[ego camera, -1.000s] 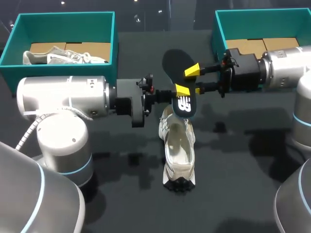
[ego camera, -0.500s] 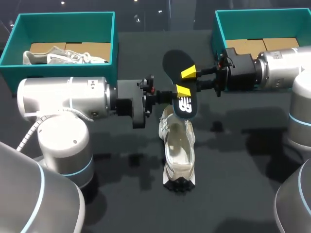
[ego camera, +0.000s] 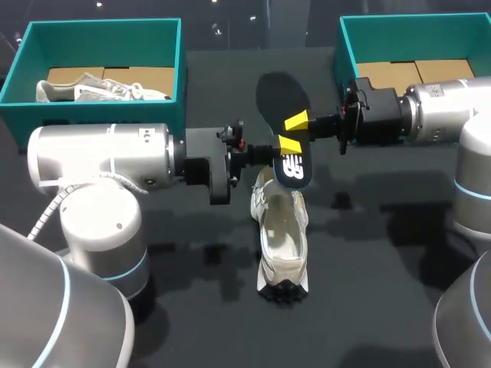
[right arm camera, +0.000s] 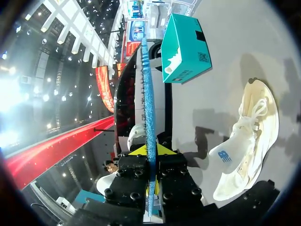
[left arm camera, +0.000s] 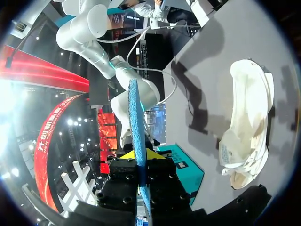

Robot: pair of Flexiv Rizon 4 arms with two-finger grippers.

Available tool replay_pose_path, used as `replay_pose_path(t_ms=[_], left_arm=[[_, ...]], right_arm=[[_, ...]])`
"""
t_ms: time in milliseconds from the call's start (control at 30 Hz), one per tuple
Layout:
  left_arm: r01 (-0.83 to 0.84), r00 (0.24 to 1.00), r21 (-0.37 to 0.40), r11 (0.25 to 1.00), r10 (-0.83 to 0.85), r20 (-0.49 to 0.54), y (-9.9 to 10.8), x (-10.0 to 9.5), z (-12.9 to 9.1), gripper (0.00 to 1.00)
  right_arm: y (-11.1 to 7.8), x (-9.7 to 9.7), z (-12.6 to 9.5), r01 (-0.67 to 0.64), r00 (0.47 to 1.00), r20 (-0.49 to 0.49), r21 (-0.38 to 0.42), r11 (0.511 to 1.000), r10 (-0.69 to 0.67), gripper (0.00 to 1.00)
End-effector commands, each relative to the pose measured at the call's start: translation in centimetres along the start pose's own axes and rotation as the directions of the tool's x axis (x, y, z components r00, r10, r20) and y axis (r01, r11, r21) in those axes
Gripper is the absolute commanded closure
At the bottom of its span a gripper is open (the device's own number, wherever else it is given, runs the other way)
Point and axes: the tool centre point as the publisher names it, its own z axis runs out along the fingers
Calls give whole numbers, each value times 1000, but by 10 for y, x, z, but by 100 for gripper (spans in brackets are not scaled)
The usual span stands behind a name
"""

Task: Take the shoe out of the shoebox, open the shoe tongue, remove and reinsert the insole, then place the shoe into the shoebox

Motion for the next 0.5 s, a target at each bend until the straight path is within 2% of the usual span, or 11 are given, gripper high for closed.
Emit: replay_pose_path(t_ms=[33, 67, 300, 433, 500], left_arm=[[6, 1000, -4, 1000, -6, -5, -3, -2, -2, 33], [16, 1000, -6, 1000, -16, -5, -4, -3, -6, 0], [66, 996, -28, 997, -67, -65, 1, -11, -61, 0], [95, 980, -8, 995, -95, -173, 17, -16, -98, 0], [73, 975, -30, 997, -77, -209, 30, -16, -114, 0]], right_arm=[[-1, -1, 2, -1, 1000, 1, 0, 1000, 1, 100], [-1, -1, 1, -2, 1000, 1, -1, 1000, 2, 100], [-10, -3, -9, -9, 1000, -2, -8, 1000, 9, 100], [-13, -6, -11, -16, 1000, 0, -9, 1000, 16, 100], [-14, -8, -9, -15, 1000, 4, -3, 1000, 15, 100]])
